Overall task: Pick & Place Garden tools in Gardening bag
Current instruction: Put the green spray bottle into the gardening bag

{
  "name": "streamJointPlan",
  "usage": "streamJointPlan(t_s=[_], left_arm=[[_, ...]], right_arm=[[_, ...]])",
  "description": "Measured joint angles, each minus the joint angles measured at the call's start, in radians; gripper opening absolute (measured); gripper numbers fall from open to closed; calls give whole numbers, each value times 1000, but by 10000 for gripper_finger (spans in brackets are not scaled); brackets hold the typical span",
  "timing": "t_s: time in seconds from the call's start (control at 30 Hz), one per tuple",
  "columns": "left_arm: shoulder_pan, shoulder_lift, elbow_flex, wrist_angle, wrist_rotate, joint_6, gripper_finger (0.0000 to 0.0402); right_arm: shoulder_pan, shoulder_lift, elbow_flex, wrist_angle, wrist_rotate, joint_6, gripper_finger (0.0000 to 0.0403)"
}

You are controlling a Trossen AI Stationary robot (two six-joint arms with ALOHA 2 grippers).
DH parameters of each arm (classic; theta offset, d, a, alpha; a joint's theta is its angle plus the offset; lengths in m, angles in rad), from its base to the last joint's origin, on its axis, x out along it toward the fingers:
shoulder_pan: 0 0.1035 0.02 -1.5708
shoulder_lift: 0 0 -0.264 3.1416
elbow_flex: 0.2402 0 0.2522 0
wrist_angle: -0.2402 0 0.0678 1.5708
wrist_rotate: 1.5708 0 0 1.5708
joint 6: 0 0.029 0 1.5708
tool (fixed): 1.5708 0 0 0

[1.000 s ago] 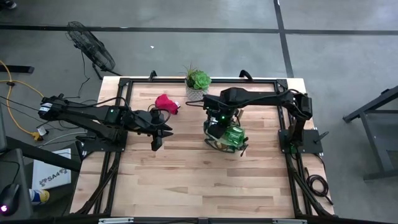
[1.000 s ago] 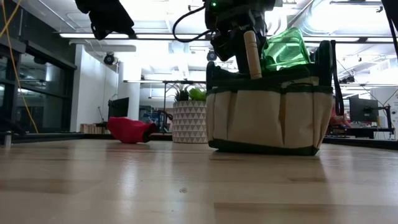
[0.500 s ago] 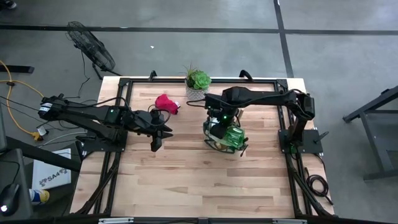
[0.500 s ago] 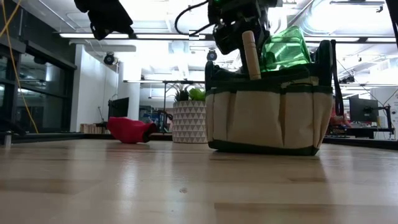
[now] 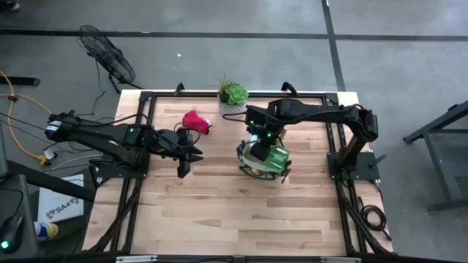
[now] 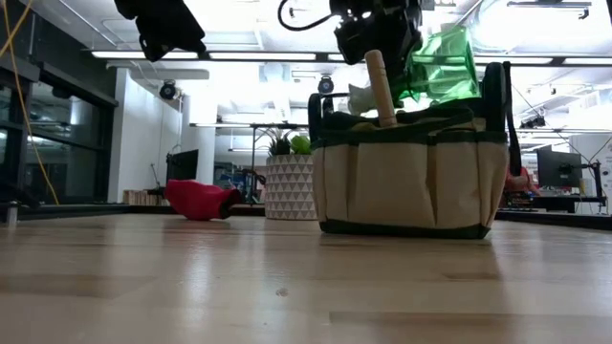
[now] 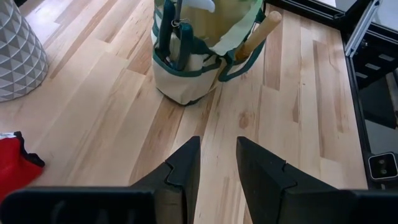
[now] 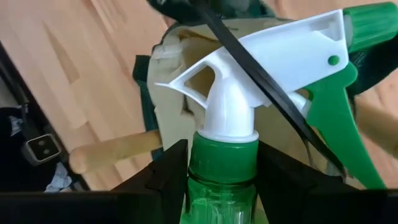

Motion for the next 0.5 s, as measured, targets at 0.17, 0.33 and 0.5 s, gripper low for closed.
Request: streamJointPlan(t_s=[0.17,0.33,0.5], left_arm=[[0,0,0,0,0,0,101],[0,0,0,0,0,0,101],[0,0,0,-1,0,0,101]], right_arm=[[6,0,0,60,61,-38,154],[23,0,1,104,78,-125,148],[47,0,1,67,82,-200,151]])
